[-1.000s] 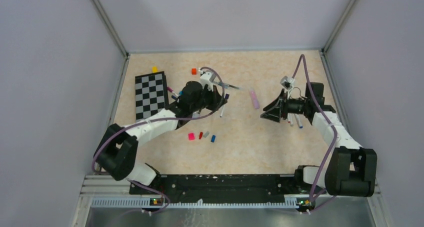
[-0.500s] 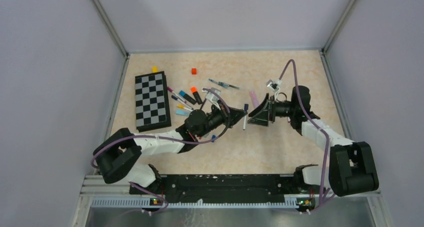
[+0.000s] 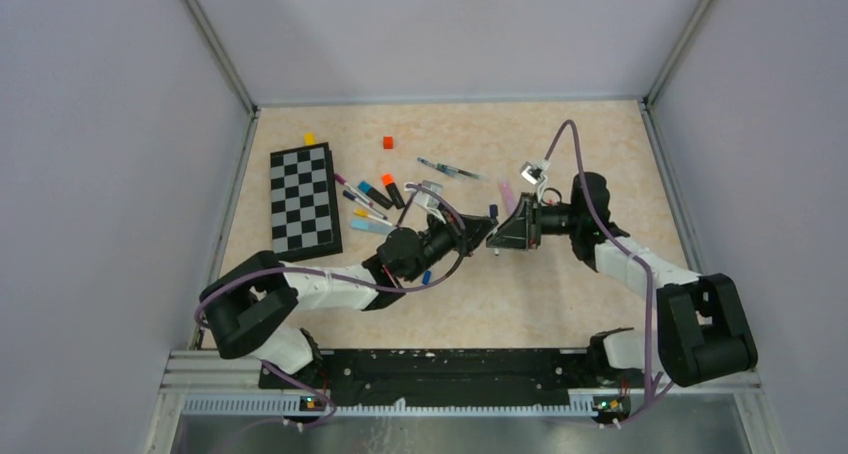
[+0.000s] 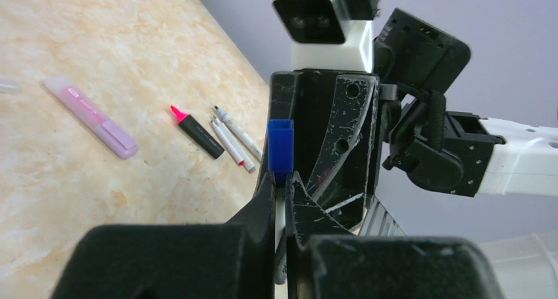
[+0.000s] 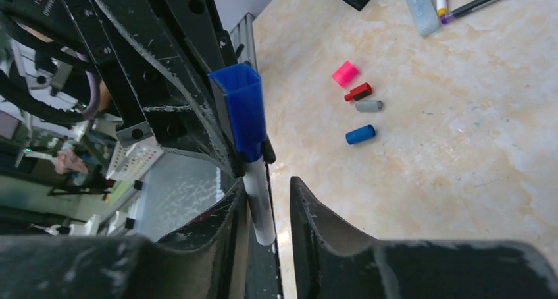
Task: Open the pen caps
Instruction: Pick up the pen from the center of the board, then open the pen cap from the pen.
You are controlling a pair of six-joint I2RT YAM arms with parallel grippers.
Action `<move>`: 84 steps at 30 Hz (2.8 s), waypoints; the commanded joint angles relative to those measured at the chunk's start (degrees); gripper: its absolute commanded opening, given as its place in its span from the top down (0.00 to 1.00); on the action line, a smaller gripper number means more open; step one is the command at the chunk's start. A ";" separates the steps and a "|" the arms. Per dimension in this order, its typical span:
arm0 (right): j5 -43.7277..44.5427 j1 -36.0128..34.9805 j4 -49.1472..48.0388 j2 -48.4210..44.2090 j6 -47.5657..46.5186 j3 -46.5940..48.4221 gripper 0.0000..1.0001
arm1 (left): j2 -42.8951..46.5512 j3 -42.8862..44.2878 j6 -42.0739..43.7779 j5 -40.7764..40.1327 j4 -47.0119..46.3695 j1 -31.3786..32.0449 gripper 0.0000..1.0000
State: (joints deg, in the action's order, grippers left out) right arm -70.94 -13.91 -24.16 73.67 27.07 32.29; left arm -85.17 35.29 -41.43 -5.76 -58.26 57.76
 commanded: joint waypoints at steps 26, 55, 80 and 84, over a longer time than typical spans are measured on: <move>-1.71 -1.53 40.92 3.42 -43.79 12.60 1.00 | -0.31 -4.77 -5.45 23.60 -11.99 -9.95 0.17; 3.01 -3.78 45.21 7.33 -46.38 15.26 1.00 | -9.90 3.35 -7.83 25.88 -5.84 -9.06 0.83; 5.36 -6.79 55.10 10.92 -51.78 20.38 1.00 | 10.22 12.34 3.98 5.10 2.73 -24.29 1.00; 12.28 -6.67 59.16 9.68 -57.60 22.44 1.00 | 12.63 9.89 5.07 12.74 5.98 -24.70 1.00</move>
State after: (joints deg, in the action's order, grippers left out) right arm -64.16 -19.88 30.83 84.90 -23.75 51.51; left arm -74.78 46.74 -38.59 1.28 -53.45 33.45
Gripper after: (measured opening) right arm 0.047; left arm 0.126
